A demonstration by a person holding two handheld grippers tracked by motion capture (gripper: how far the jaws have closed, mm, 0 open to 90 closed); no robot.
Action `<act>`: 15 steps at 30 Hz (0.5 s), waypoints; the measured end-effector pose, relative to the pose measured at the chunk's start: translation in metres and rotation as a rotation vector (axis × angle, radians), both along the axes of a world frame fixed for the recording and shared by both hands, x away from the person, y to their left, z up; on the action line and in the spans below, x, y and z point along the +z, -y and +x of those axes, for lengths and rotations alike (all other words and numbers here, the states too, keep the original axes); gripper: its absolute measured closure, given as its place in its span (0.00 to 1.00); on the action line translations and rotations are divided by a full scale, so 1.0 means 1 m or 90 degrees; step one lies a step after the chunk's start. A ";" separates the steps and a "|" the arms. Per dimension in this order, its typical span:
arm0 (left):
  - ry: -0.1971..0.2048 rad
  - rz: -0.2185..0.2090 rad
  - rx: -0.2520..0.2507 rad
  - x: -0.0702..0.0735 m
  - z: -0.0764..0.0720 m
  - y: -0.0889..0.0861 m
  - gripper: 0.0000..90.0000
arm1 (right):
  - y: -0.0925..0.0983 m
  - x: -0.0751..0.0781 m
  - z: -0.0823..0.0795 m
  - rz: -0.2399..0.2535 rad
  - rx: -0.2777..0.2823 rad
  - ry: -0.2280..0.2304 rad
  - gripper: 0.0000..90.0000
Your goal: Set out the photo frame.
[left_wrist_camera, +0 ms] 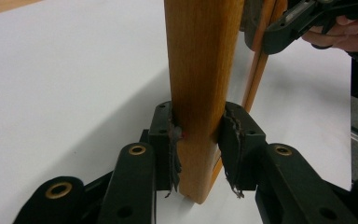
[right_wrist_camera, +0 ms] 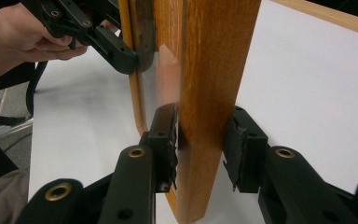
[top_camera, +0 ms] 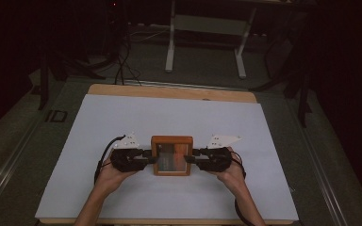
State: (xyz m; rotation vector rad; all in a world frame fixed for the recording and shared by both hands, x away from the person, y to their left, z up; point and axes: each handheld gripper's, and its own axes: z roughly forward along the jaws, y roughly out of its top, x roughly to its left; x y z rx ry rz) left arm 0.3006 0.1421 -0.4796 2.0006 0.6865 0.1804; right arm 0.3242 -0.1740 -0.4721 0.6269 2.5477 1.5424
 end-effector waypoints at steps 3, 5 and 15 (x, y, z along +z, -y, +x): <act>-0.005 -0.002 0.000 -0.001 0.001 -0.001 0.75 | 0.000 -0.002 0.000 0.004 -0.001 -0.007 0.74; -0.010 -0.005 0.000 -0.001 0.001 -0.001 0.76 | -0.001 -0.002 0.001 0.005 -0.002 -0.013 0.74; -0.023 -0.006 0.003 -0.003 0.002 -0.002 0.76 | 0.001 -0.011 0.004 0.023 0.001 -0.051 0.74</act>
